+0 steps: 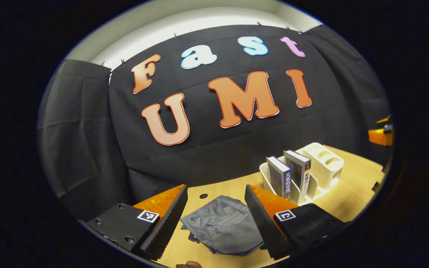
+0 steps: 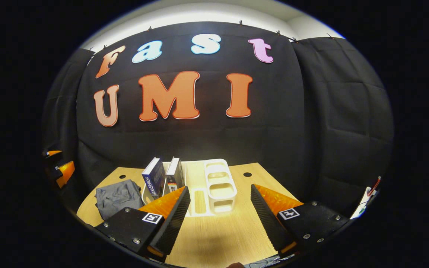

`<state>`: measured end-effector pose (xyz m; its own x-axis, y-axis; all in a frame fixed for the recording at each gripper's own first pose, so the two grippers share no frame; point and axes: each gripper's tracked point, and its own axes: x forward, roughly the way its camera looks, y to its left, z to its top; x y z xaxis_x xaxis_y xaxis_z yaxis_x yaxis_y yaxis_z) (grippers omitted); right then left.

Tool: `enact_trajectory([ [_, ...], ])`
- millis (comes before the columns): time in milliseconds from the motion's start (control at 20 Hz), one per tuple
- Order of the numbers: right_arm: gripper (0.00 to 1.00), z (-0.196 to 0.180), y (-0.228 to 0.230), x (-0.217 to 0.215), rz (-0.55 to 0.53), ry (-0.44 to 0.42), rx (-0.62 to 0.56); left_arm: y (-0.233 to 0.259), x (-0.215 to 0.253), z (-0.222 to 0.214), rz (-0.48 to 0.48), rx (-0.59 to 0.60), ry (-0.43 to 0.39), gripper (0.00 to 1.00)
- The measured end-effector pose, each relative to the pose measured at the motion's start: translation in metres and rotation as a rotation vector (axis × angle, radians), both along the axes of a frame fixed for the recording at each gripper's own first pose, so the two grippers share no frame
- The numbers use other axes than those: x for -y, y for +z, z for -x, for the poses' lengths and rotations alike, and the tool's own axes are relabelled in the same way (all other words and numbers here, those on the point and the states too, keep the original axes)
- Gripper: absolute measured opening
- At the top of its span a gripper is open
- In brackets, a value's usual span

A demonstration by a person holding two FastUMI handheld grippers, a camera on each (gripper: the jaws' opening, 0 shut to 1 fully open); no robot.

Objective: Open the schoolbag, grab two books from the bookshelf and put them into the schoolbag.

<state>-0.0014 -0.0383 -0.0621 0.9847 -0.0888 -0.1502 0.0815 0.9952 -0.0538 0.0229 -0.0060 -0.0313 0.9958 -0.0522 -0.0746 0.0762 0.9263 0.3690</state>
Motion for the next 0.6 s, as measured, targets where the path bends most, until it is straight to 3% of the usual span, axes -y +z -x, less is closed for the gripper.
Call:
enact_trajectory([
  [600, 0.98, 0.022, -0.063, 0.046, 0.024, -0.116, -0.139, -0.127, 0.029, -0.004, -0.275, -0.214, -0.11, 1.0],
])
